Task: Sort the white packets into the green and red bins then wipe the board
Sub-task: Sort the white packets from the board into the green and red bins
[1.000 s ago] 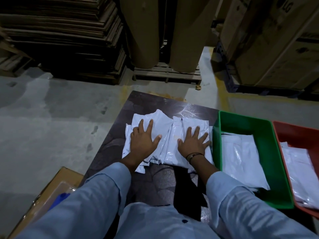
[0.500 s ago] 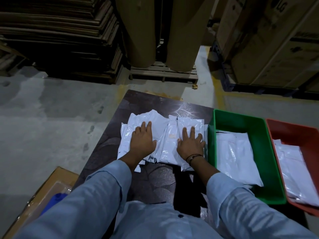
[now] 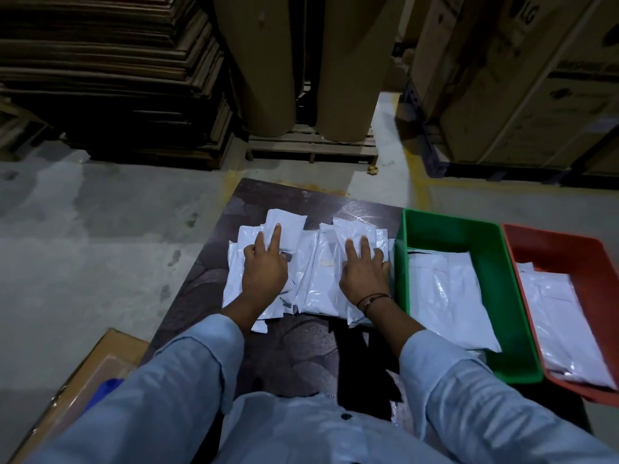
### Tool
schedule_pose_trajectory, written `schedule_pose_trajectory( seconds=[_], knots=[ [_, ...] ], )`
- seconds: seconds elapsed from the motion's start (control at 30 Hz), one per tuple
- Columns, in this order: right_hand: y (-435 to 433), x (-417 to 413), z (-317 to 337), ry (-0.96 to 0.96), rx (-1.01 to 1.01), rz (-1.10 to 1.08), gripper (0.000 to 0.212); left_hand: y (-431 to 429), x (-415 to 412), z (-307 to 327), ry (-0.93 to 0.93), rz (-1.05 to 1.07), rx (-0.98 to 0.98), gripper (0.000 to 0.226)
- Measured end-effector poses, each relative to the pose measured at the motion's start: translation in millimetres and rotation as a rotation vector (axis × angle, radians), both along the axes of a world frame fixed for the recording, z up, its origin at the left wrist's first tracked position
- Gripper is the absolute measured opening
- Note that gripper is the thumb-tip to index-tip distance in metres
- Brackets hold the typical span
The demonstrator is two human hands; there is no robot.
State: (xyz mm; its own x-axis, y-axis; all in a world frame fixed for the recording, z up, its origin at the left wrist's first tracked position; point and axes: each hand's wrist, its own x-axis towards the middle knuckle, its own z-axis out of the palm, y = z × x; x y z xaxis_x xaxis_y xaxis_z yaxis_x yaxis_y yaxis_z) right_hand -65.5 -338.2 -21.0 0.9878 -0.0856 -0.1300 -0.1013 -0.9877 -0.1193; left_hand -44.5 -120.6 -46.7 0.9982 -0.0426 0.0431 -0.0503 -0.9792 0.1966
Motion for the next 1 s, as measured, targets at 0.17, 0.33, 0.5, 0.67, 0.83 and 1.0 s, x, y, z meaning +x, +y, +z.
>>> schedule_pose_trajectory(
  seconds=[0.17, 0.33, 0.5, 0.67, 0.83, 1.0],
  knots=[
    [-1, 5, 19, -0.036, 0.035, 0.019, 0.058, -16, -4, 20, -0.049, 0.08, -0.235, 0.061],
    [-8, 10, 48, -0.116, 0.03, 0.057, 0.059, -45, -2, 44, -0.141, 0.081, -0.371, 0.061],
    [-37, 8, 74, -0.154, 0.06, 0.016, 0.058, -93, -8, 65, -0.184, 0.058, -0.478, 0.059],
    [-87, -3, 86, -0.188, 0.068, -0.059, 0.058, -145, -15, 76, -0.212, 0.014, -0.546, 0.058],
    [-153, -25, 73, -0.113, 0.01, -0.141, 0.057, -199, -33, 81, -0.215, -0.06, -0.546, 0.059],
    [-200, -51, 52, -0.021, -0.051, -0.151, 0.062, -239, -53, 81, -0.156, -0.084, -0.53, 0.06]
  ],
)
